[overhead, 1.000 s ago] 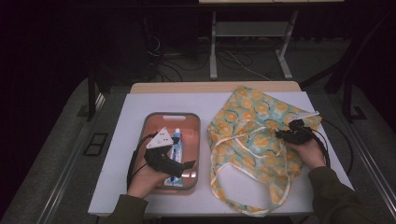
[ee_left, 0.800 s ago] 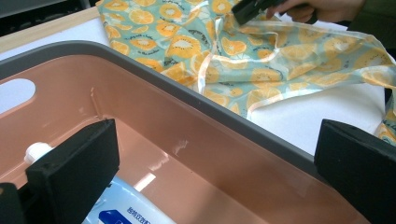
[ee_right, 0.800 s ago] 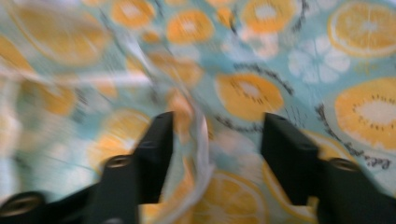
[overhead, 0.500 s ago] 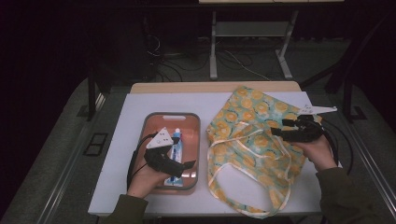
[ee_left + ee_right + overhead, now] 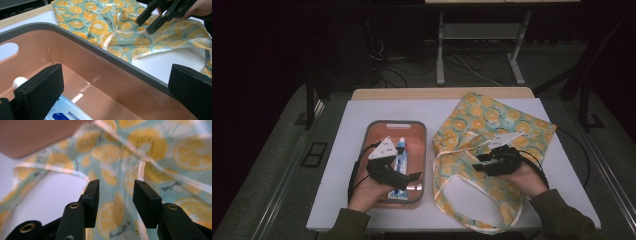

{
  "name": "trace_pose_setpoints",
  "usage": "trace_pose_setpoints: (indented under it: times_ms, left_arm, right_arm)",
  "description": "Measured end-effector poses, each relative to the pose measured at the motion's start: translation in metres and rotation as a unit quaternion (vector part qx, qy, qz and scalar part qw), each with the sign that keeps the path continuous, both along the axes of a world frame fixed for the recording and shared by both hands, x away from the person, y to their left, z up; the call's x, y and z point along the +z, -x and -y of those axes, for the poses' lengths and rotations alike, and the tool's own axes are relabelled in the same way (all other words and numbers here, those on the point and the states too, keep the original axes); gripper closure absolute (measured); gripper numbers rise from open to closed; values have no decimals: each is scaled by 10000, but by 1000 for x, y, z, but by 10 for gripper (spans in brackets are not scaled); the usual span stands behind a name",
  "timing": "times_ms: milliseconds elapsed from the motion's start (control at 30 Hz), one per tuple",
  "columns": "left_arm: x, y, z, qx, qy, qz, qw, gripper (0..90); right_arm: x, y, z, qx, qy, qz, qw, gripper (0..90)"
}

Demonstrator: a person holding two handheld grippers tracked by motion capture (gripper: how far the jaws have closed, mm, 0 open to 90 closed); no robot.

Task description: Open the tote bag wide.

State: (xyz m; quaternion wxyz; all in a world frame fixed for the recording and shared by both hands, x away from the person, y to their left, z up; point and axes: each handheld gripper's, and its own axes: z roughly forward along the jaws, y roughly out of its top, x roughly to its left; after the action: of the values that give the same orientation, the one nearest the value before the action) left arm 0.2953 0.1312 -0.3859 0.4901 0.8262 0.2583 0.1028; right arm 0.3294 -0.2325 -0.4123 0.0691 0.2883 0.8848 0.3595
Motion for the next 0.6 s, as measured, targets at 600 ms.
trace_pose_setpoints:
  times_ms: [600]
  left_arm:
    - [0,0,0,-3,-20,-2,10000,0]
  right_arm:
    - [-32,-6,-6,-93,492,230,9985,891]
